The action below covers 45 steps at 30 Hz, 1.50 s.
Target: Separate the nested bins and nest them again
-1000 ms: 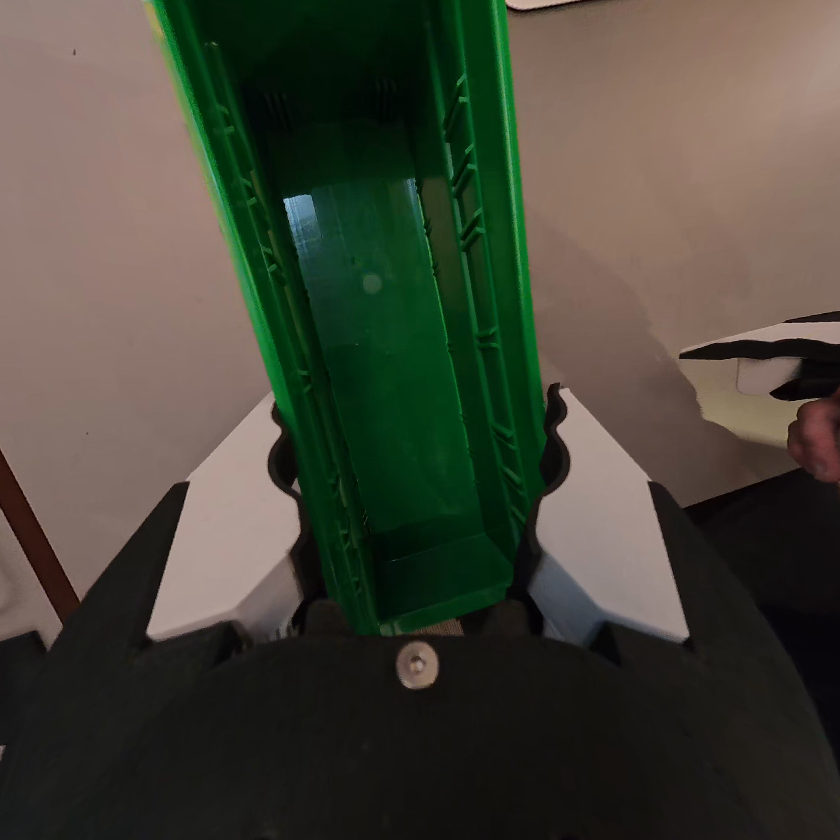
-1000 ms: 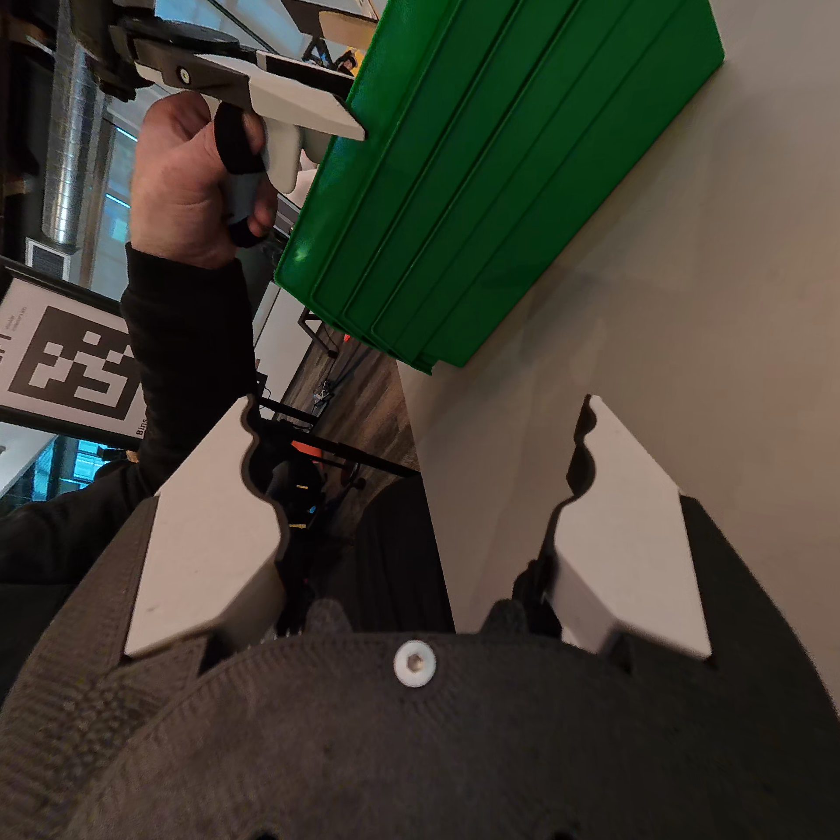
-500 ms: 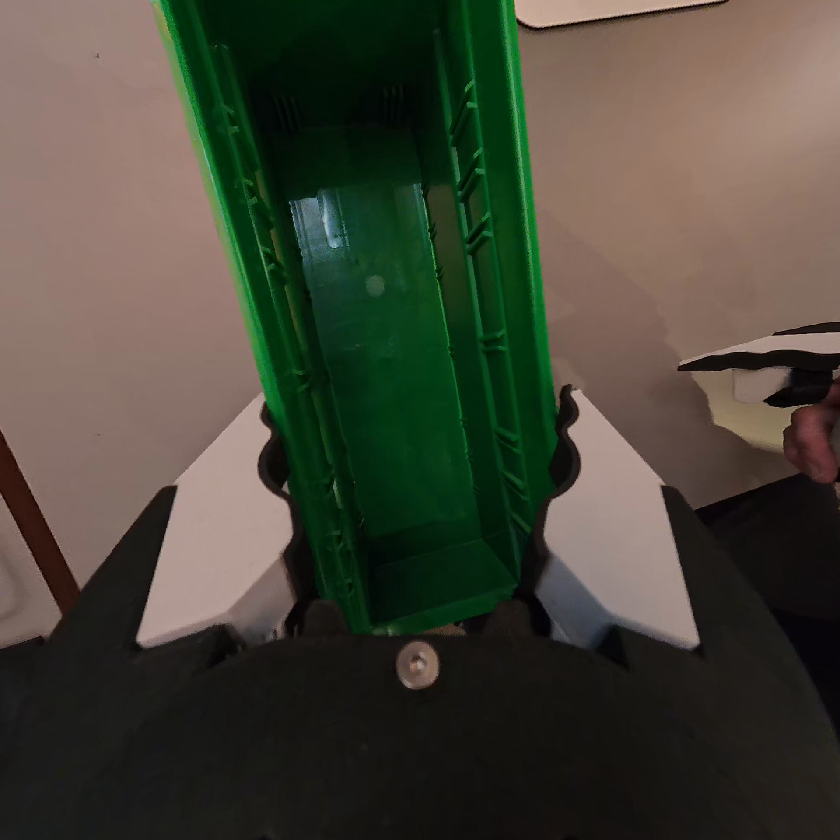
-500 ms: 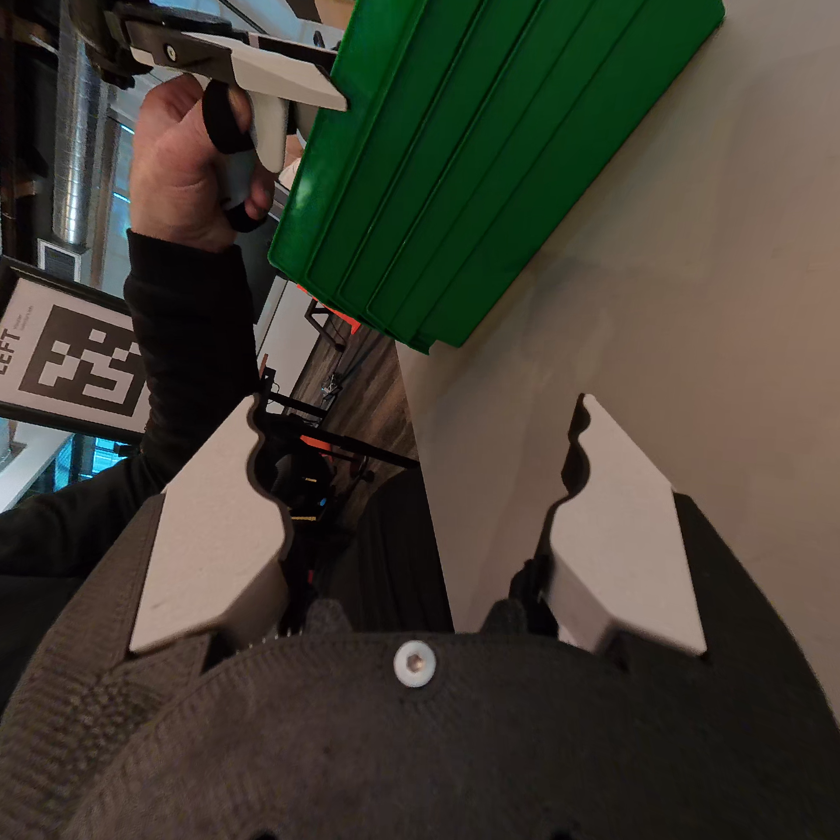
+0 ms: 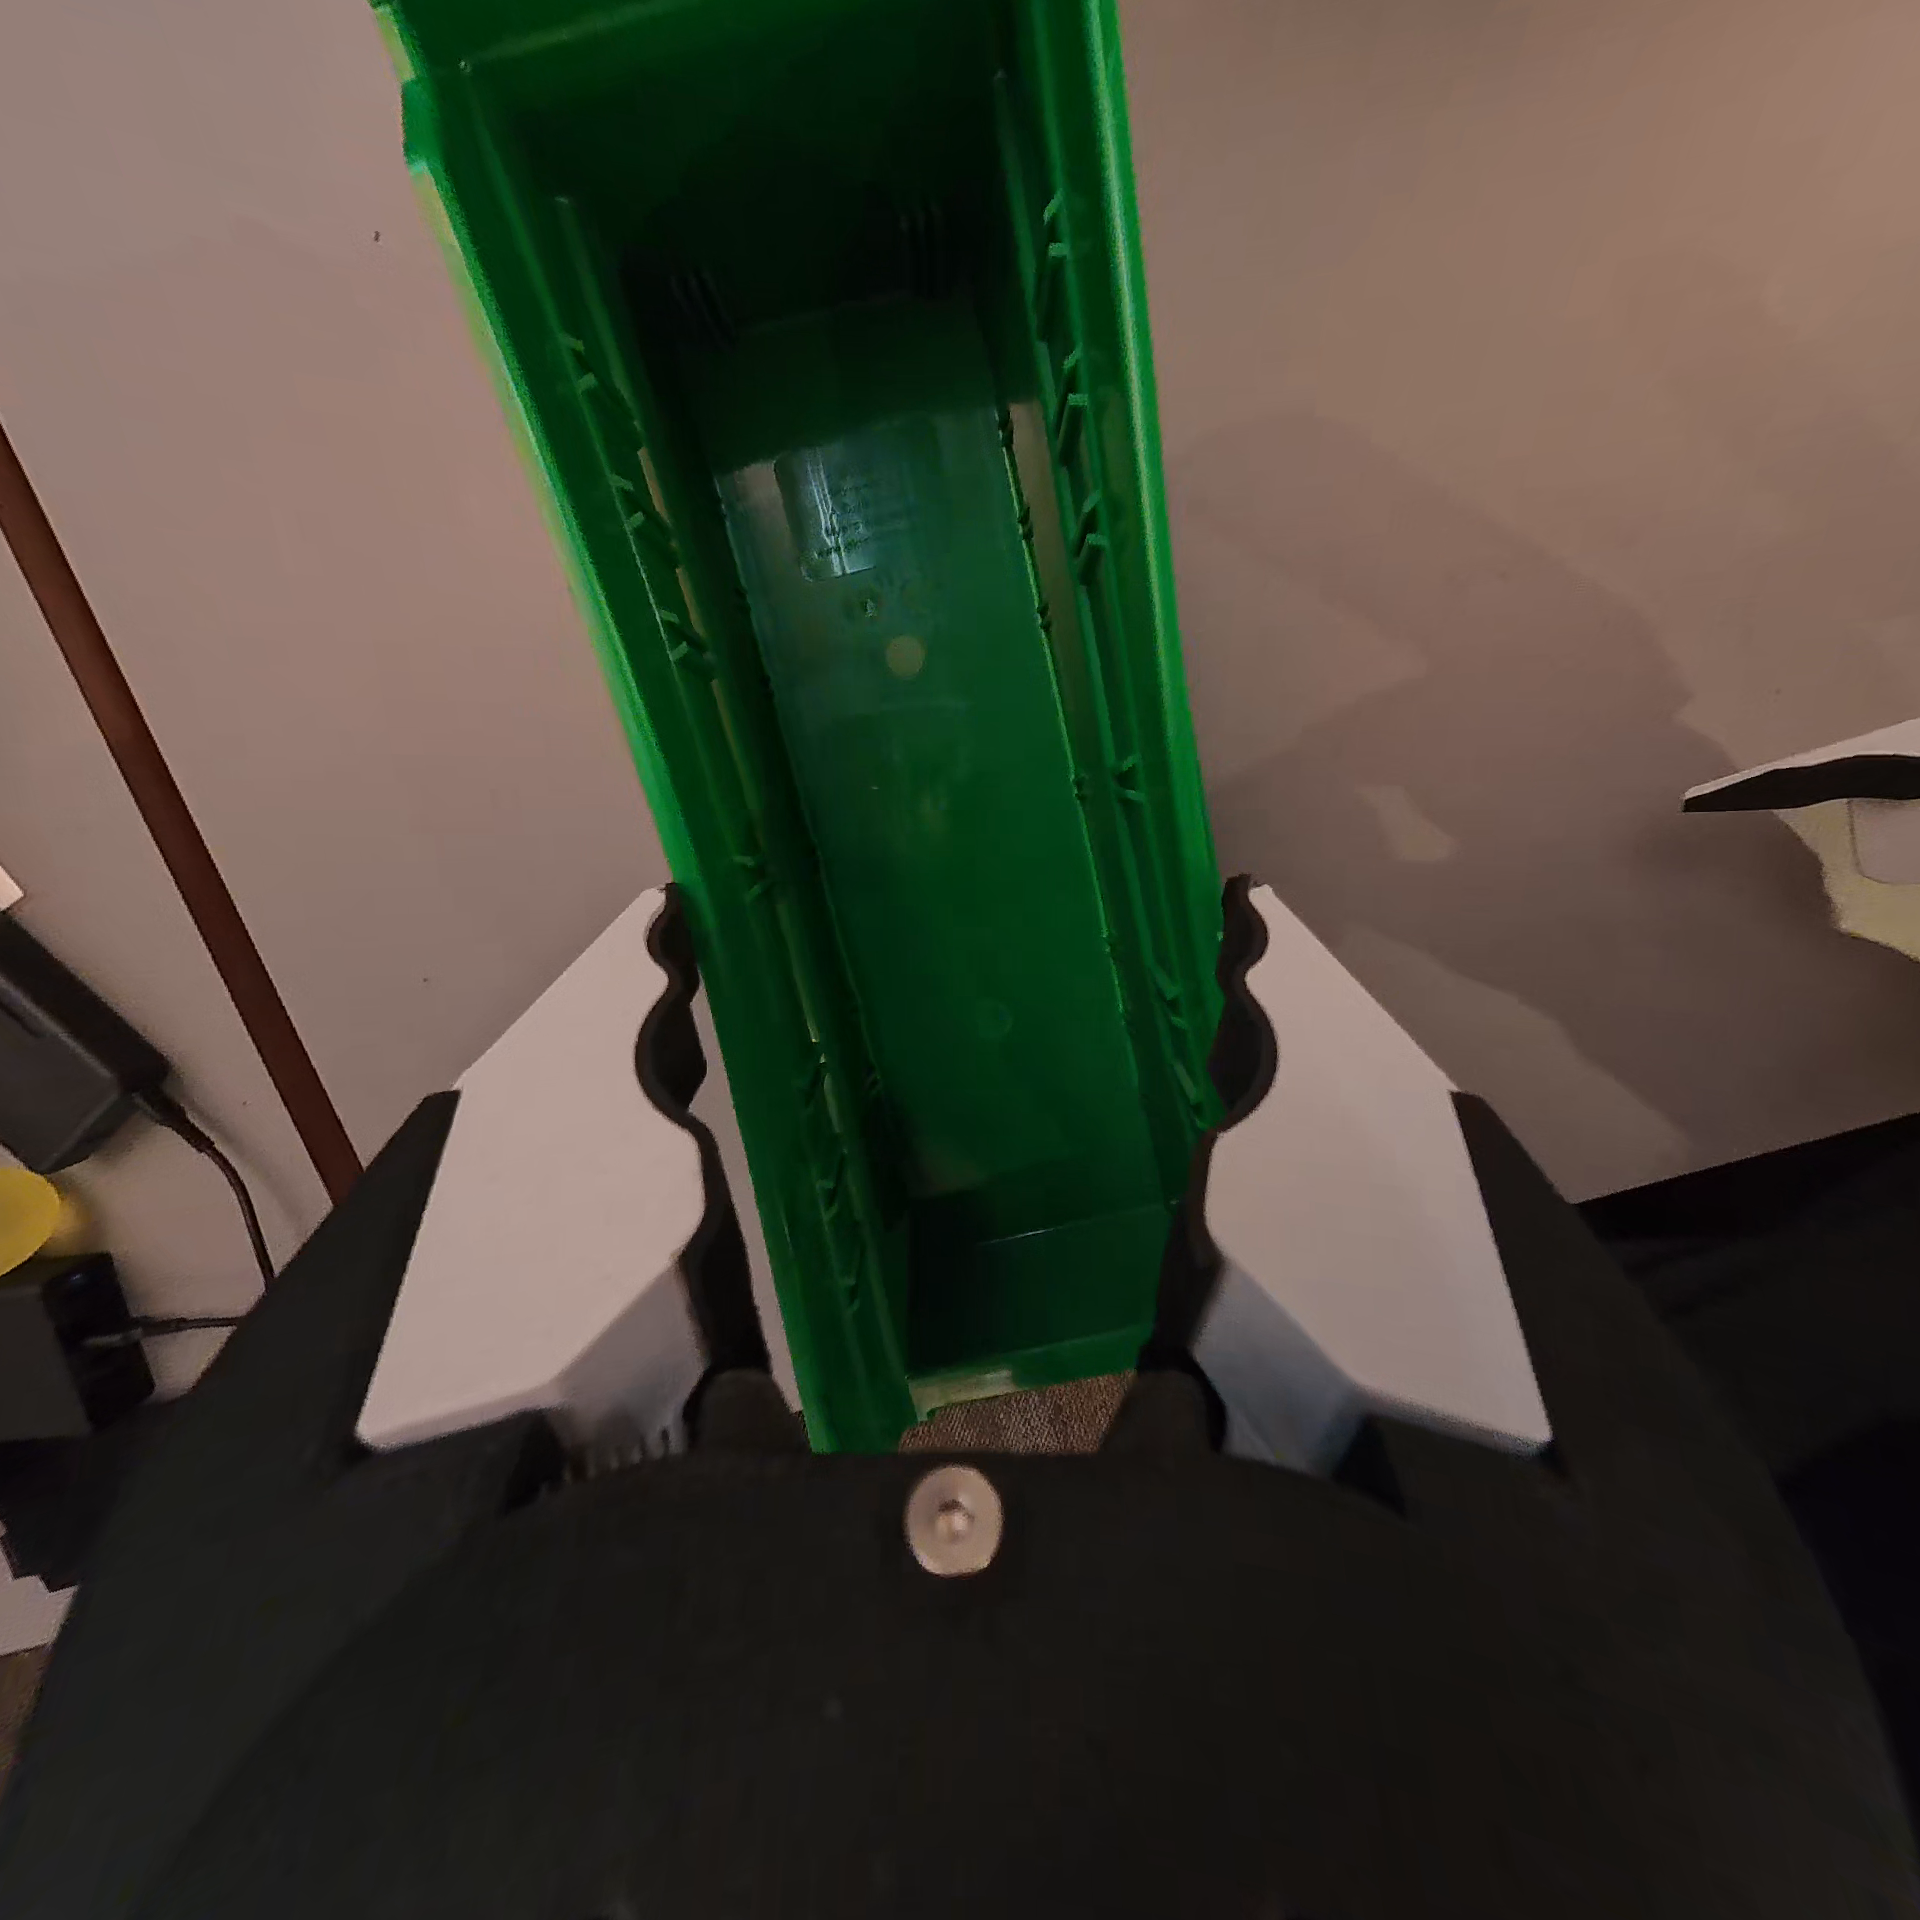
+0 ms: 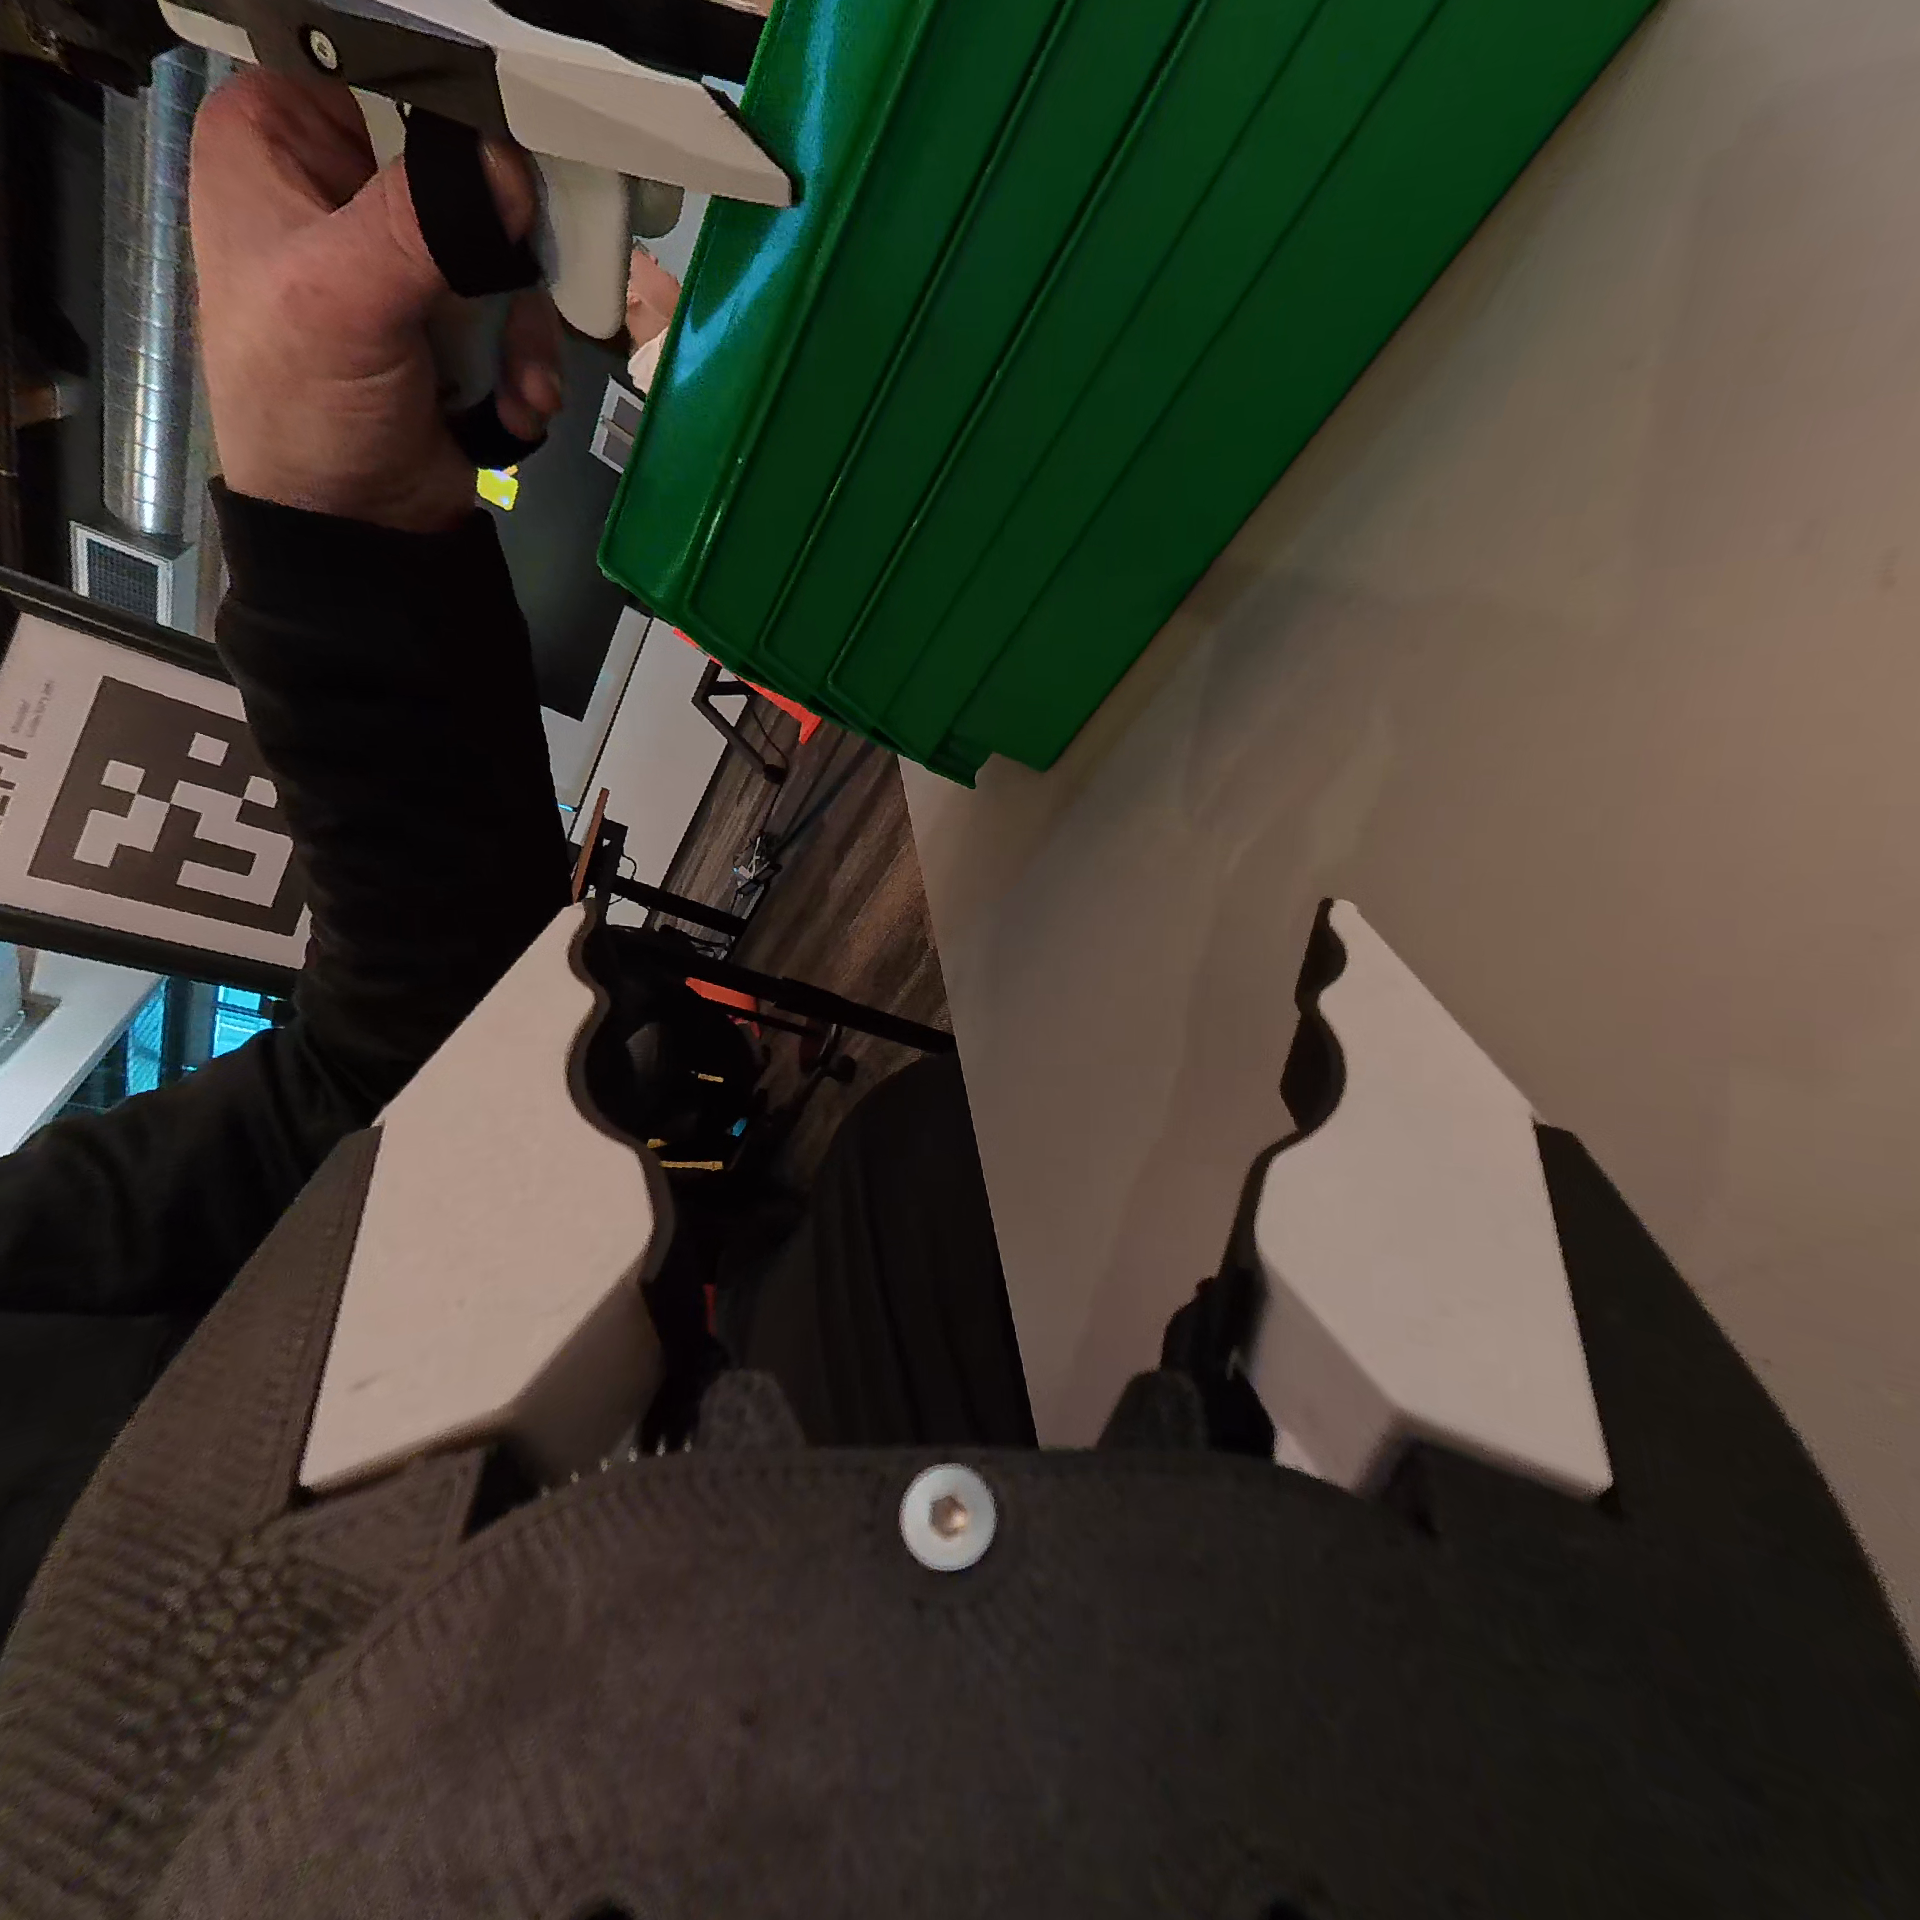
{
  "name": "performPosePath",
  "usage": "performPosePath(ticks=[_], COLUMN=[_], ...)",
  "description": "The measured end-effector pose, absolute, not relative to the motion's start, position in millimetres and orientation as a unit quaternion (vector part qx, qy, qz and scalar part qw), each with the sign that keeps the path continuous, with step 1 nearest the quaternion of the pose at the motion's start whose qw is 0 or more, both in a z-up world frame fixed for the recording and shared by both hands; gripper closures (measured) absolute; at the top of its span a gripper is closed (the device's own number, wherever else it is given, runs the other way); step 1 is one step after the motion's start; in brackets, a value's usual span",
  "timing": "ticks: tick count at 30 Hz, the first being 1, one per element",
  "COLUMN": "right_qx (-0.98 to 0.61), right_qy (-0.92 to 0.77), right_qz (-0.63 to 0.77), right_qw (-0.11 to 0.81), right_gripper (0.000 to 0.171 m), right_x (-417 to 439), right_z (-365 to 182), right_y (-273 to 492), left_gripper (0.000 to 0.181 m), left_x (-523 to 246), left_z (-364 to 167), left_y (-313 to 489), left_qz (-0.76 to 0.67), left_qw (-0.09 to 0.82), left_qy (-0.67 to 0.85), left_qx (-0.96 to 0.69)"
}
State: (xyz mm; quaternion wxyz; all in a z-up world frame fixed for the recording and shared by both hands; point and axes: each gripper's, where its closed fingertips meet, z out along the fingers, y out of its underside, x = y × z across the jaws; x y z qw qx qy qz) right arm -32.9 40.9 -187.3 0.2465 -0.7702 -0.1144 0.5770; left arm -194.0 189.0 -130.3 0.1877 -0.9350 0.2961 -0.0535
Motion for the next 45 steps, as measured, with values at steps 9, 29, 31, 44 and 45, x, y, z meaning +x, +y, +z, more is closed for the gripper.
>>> performPosePath(ticks=[9, 29, 31, 44, 45], right_qx=[-0.769, -0.749, -0.742, -0.733, -0.736], right_qy=[-0.112, -0.085, -0.075, 0.022, 0.032], right_qz=[0.58, 0.589, 0.586, 0.526, 0.521], right_qw=[0.244, 0.291, 0.316, 0.431, 0.431], right_gripper=[0.045, 0.046, 0.046, 0.065, 0.065], right_x=[-32.2, 5.7, 25.2, 200.1, 209.9], right_z=[-188.3, -157.1, -144.2, -95.2, -99.3], right_y=[42.0, 60.4, 68.1, 85.2, 85.6], left_gripper=[0.085, 0.083, 0.083, 0.08, 0.08], left_x=[-191.2, -143.6, -117.6, 93.2, 104.3], left_z=[-117.0, -3.2, 4.9, -118.2, -131.4], left_y=[193.8, 176.8, 166.1, 102.5, 99.5], left_qz=[-0.072, -0.128, -0.15, -0.247, -0.248], left_qw=[0.214, 0.351, 0.356, 0.259, 0.252], left_qy=[0.287, 0.309, 0.329, 0.436, 0.439], left_qx=[-0.931, -0.875, -0.862, -0.826, -0.826])
